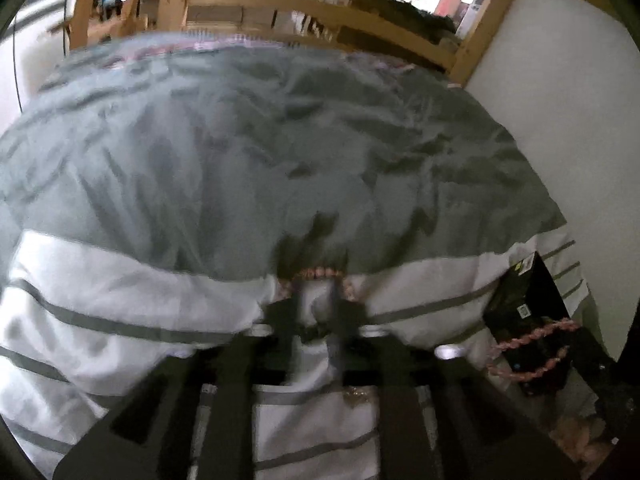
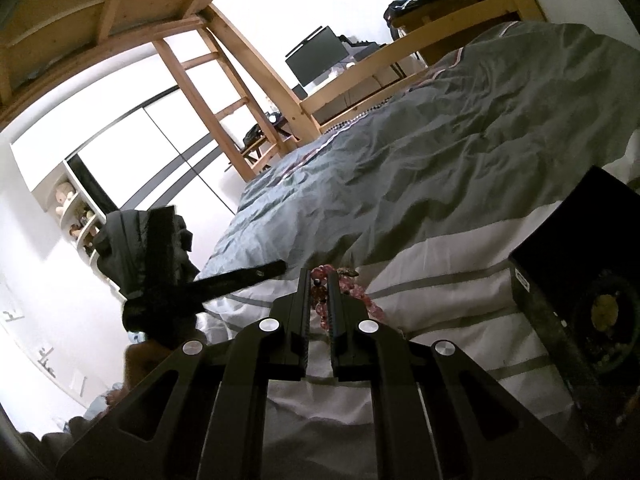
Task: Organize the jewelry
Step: 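Lower the red bracelet onto the box with the right tool while the left grasps the pink-brown bracelet, then open the right tool over the black box while the left releases the pink-brown bracelet there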
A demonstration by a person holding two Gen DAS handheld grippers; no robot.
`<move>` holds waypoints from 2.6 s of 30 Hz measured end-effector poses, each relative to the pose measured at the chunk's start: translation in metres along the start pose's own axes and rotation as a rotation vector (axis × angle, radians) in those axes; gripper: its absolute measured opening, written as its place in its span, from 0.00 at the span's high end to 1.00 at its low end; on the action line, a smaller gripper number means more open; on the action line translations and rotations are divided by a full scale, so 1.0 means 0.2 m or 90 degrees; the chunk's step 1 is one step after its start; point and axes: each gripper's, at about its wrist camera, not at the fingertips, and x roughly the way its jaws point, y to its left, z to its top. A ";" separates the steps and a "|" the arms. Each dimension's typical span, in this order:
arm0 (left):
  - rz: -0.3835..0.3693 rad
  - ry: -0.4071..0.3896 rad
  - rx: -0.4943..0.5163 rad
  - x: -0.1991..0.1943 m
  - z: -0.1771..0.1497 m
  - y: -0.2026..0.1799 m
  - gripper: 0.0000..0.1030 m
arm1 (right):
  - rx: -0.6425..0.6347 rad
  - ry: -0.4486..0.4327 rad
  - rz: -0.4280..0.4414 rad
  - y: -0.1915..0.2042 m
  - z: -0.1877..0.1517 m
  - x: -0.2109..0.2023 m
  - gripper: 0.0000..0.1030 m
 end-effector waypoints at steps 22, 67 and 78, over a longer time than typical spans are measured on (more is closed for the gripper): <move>0.036 0.007 -0.056 0.02 0.00 0.15 0.92 | 0.006 -0.010 0.003 -0.01 0.01 -0.02 0.92; -0.162 -0.018 0.177 -0.17 0.04 -1.13 0.92 | 0.050 -0.150 -0.132 -0.31 0.18 -0.79 0.92; -0.172 0.050 0.218 0.08 -0.06 -1.44 0.92 | 0.109 -0.087 -0.218 -0.50 0.14 -0.74 0.92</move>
